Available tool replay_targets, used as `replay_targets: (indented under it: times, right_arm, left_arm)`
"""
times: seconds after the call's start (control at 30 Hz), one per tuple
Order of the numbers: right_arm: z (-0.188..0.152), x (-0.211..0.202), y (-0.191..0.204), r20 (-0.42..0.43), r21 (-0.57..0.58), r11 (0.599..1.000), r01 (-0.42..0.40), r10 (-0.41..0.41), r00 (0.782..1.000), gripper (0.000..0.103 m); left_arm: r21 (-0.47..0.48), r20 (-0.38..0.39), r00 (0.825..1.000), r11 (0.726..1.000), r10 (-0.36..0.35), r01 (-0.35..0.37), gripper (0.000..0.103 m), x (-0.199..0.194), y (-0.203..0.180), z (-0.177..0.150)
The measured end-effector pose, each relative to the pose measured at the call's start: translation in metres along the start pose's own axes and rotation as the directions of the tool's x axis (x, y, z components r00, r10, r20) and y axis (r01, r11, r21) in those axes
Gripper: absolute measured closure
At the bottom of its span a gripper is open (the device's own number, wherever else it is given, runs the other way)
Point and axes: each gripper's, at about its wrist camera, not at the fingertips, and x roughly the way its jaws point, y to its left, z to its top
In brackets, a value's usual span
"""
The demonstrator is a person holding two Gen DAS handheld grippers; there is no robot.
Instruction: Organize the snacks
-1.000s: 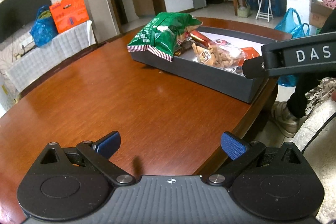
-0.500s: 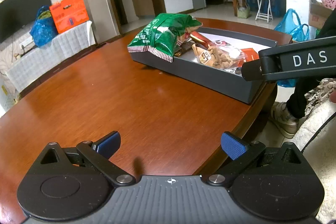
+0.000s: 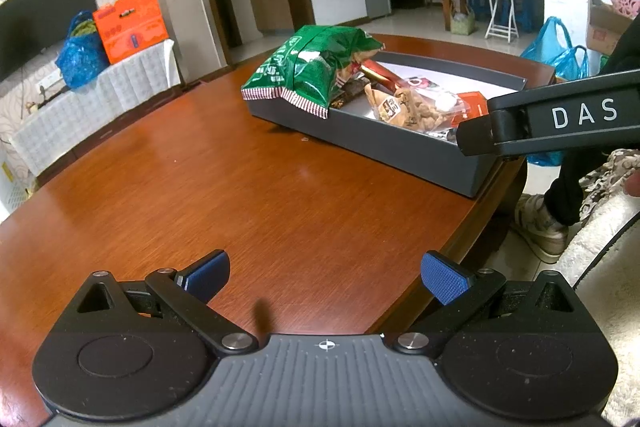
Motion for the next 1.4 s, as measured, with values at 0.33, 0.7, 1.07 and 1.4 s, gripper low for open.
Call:
replay_targets:
  times: [0.33,0.7,1.07,1.4]
  right_arm:
    - [0.0003,-0.0001,-0.0003,-0.001,0.000,1.000,0.000,0.000,1.000,0.003]
    - [0.0002,-0.0003,-0.0001,0.000,0.000,1.000,0.000,0.000,1.000,0.003]
    - [0.0005,-0.0004,-0.0003,0.000,0.000,1.000,0.001,-0.001,1.000,0.003]
    - [0.0006,-0.0005,-0.0001,-0.001,0.001,1.000,0.000,0.000,1.000,0.003]
  left_arm:
    - [0.002,0.001,1.000,1.000,-0.002,0.002,0.000,0.0001,-0.0005,-0.0003]
    - [0.006,0.003,1.000,1.000,-0.007,0.007,0.000,-0.0015,-0.0009,-0.0004]
    - [0.009,0.002,1.000,1.000,-0.007,0.007,0.000,-0.0019,-0.0007,-0.0002]
    - [0.033,0.011,1.000,0.999,-0.015,0.014,0.000,-0.0031,-0.0039,-0.0014]
